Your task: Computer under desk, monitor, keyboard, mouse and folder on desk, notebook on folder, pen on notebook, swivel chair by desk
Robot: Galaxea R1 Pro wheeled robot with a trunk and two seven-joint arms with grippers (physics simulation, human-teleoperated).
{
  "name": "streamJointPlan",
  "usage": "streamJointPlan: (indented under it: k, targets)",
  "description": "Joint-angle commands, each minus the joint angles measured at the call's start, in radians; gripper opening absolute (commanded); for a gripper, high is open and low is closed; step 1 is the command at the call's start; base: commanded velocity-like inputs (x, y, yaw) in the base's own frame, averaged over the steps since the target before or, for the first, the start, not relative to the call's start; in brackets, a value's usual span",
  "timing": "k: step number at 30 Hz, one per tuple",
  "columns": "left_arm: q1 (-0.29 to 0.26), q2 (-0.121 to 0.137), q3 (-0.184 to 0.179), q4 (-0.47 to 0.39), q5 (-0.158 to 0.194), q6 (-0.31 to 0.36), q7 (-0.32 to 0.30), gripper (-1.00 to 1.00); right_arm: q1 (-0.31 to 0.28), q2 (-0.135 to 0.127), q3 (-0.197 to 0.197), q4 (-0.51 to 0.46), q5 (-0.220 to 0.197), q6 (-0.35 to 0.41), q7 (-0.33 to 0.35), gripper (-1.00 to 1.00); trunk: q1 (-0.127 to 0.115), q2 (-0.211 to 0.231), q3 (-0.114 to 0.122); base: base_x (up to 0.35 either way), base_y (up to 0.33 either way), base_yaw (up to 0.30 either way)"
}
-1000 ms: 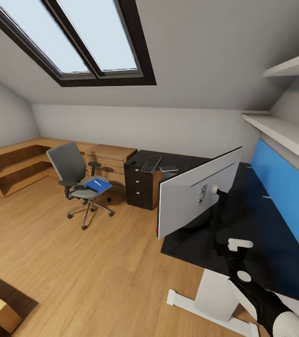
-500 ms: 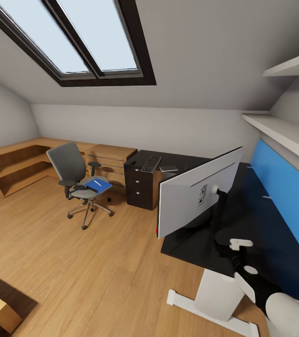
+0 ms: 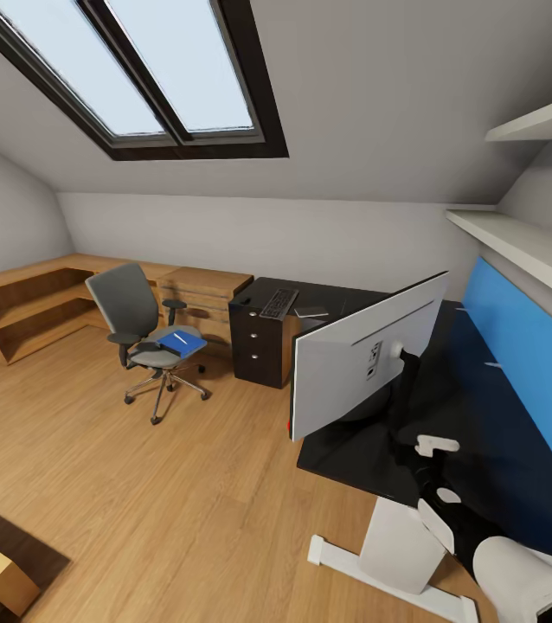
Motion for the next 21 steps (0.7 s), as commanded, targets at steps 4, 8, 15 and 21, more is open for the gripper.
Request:
streamJointPlan:
  k: [4, 8, 15, 21]
  targets:
    - [0.000, 0.001, -0.023, 0.037, 0.008, -0.071, -0.001, 1.00, -0.001, 0.010, 0.008, 0.003, -0.003, -0.106, -0.021, 1.00, 0.000, -0.001, -0.002, 0.000, 0.000, 0.000]
    - [0.000, -0.002, -0.030, 0.013, 0.009, -0.098, -0.002, 1.00, -0.001, 0.012, 0.008, 0.002, -0.004, -0.171, -0.024, 1.00, 0.012, -0.022, -0.011, 0.000, 0.000, 0.000]
    - [0.000, -0.002, -0.032, -0.004, 0.010, -0.102, -0.001, 1.00, -0.001, 0.013, 0.009, -0.001, -0.004, -0.192, -0.025, 1.00, 0.039, -0.071, -0.033, 0.000, 0.000, 0.000]
    - [0.000, -0.004, -0.032, -0.007, 0.009, -0.103, 0.002, 1.00, 0.000, 0.015, 0.010, -0.003, -0.006, -0.233, -0.026, 1.00, 0.062, -0.113, -0.052, 0.000, 0.000, 0.000]
